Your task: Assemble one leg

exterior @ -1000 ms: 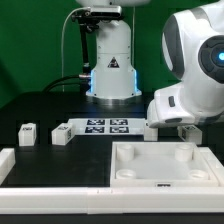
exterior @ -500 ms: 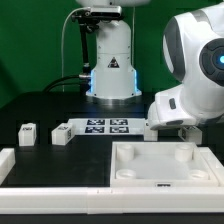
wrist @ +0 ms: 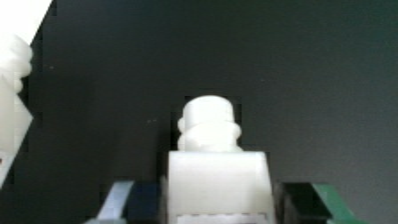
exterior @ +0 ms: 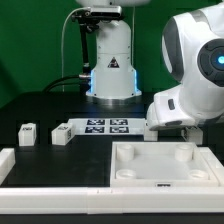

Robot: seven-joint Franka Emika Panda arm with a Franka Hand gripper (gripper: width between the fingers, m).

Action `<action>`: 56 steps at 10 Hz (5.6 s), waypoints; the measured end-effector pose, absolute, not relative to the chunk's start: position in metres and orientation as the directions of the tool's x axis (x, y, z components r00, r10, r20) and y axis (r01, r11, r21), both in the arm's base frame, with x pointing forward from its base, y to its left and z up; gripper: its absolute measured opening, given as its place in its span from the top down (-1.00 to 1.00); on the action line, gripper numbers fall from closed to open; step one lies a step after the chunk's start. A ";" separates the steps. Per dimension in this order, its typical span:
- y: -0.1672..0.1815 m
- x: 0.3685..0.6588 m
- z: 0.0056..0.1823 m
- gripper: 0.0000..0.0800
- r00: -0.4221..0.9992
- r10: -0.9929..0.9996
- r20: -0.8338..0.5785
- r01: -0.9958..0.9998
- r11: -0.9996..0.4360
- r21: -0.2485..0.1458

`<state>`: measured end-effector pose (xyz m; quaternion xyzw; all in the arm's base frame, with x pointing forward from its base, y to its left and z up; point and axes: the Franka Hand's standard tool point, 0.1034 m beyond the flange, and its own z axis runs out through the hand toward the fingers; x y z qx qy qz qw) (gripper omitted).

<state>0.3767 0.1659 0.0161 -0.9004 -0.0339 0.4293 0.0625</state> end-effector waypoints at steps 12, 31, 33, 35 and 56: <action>0.158 0.378 0.070 0.28 0.632 0.105 -0.768 0.019 -0.993 -0.119; 0.122 0.510 0.101 0.28 0.941 0.171 0.291 0.202 -0.976 -0.080; 0.119 0.528 0.096 0.28 0.929 0.185 0.321 0.219 -0.973 -0.073; 0.118 0.528 0.097 0.28 0.916 0.181 0.357 0.218 -0.974 -0.065; 0.109 0.598 0.064 0.28 0.845 0.168 0.507 0.217 -0.975 -0.039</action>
Offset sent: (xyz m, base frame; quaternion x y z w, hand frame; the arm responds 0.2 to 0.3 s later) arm 0.0000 0.0000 0.0000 0.0000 0.0000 0.0000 1.0000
